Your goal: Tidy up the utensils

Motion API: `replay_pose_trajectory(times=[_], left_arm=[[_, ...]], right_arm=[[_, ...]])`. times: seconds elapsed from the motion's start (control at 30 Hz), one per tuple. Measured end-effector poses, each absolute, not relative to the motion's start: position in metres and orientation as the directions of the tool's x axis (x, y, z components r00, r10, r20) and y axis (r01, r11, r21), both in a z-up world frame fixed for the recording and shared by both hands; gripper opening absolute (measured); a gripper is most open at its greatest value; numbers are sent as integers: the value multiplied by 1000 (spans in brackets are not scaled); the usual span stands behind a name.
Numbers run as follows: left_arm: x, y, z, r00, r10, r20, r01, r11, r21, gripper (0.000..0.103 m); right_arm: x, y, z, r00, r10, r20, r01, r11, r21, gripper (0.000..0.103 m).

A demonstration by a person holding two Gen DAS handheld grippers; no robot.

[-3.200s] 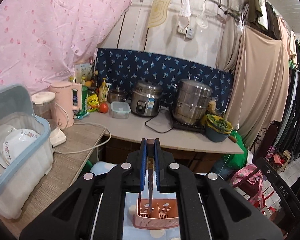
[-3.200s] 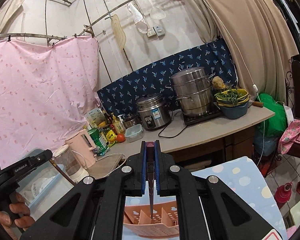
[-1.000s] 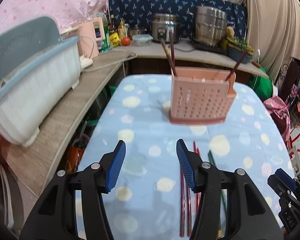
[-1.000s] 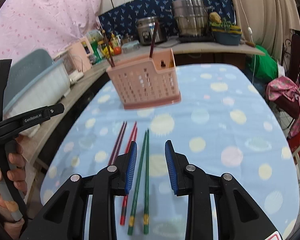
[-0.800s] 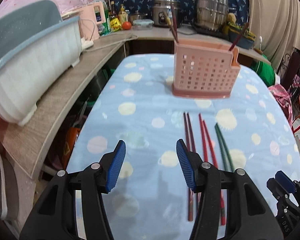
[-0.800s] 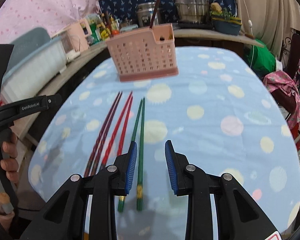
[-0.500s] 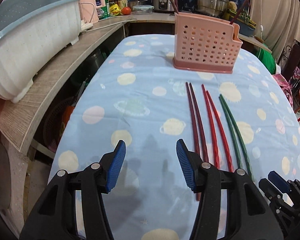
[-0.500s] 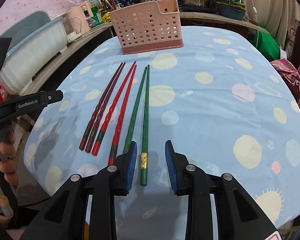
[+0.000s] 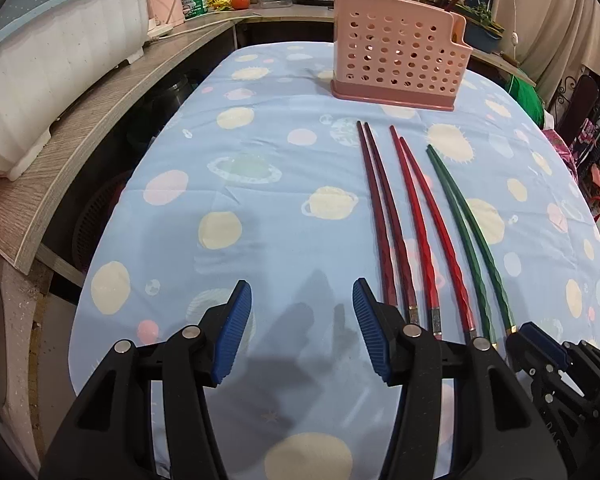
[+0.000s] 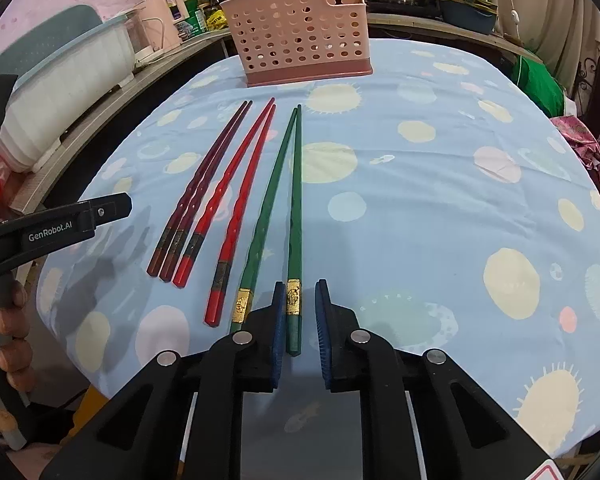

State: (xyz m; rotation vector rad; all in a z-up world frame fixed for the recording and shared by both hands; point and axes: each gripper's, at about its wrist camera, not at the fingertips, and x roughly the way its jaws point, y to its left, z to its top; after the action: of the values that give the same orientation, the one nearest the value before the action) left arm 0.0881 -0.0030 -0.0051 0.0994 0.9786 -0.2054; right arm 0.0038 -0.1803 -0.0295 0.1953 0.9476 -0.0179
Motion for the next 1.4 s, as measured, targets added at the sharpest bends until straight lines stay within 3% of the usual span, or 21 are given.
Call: replay_pose_trajectory(times=[0.1, 0.67, 1.07, 1.13, 1.4], left_arm=[[85, -4, -8, 532, -139, -836, 228, 973, -16, 50], [70, -24, -23, 467, -200, -861, 316, 948, -49, 55], [74, -27, -31, 464, -157, -872, 303, 953, -11, 55], [75, -28, -31, 467, -149, -872, 299, 954, -4, 51], [77, -29, -29, 467, -155, -870, 312, 950, -2, 15]], right_arm=[[3, -182, -30, 585, 60, -809, 109, 982, 151, 7], [3, -182, -30, 589, 57, -806, 111, 982, 151, 7], [3, -183, -30, 590, 58, -806, 111, 982, 152, 7], [3, -182, -30, 590, 58, -805, 111, 982, 152, 7], [2, -183, -30, 589, 59, -806, 111, 982, 153, 7]])
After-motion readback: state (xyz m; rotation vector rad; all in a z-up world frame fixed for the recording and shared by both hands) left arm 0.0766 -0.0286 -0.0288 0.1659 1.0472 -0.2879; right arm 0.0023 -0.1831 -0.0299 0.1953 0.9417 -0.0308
